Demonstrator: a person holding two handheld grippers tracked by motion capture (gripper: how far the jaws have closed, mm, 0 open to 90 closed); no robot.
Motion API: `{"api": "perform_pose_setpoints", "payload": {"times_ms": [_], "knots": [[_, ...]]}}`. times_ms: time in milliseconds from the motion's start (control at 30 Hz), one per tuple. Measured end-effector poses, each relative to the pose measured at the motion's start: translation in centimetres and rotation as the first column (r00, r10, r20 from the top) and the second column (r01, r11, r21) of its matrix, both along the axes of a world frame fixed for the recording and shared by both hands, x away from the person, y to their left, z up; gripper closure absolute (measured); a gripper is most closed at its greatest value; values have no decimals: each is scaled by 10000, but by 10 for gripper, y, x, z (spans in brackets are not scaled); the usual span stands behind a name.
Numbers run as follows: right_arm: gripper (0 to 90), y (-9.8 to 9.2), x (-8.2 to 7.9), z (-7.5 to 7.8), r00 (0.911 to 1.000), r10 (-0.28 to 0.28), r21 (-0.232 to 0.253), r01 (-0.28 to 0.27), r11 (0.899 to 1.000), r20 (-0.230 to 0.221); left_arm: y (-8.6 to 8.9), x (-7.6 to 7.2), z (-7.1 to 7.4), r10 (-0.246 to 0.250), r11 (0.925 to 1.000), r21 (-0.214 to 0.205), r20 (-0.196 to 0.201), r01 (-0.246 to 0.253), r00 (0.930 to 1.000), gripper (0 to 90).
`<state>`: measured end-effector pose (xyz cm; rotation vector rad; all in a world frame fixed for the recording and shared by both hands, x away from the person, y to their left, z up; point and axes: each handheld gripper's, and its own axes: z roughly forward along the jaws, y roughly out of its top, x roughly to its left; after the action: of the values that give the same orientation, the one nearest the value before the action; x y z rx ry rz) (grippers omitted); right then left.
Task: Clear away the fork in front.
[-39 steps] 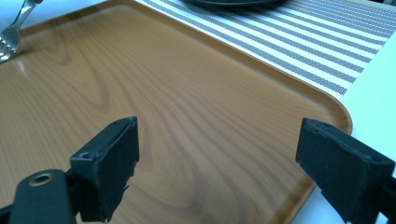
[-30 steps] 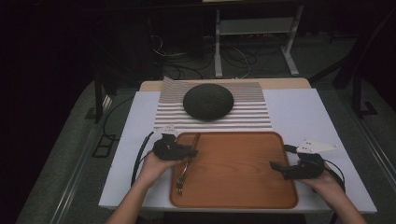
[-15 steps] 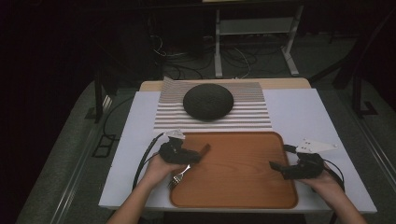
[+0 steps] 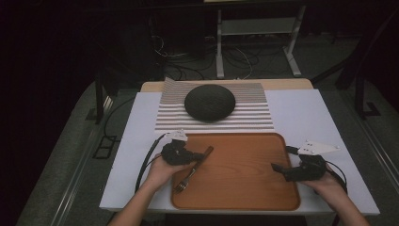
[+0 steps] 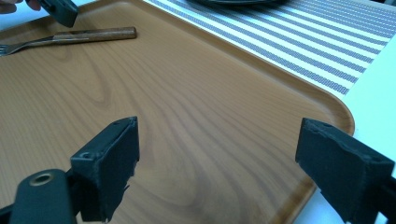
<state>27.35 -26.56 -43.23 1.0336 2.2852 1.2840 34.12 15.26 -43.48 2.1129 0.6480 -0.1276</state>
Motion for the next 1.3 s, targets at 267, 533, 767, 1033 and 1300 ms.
{"api": "perform_pose_setpoints", "payload": {"times_ms": [267, 533, 767, 1033, 1300], "knots": [[135, 0, 1, -1, 10000, -4, -40, 4, 10000, -30, -17, -4, -9, -318, 9920, 1236, 463, 259, 9984, 894], [135, 0, -1, -1, 10000, -33, -60, 33, 10000, -13, -9, 1, -9, 16, 9885, 1508, 680, -119, 9977, 893], [135, -1, -1, -1, 10000, -20, -55, 20, 10000, -32, 4, 5, -8, 406, 9879, 1464, 709, -507, 9967, 893], [135, -1, -1, -1, 10000, -27, -58, 27, 10000, -14, 18, 7, -7, 776, 9860, 1426, 656, -863, 9948, 891], [136, -1, -1, -1, 10000, -27, -133, 27, 9999, 4, 32, 10, -6, 1185, 9827, 1358, 607, -1259, 9911, 879]]}}
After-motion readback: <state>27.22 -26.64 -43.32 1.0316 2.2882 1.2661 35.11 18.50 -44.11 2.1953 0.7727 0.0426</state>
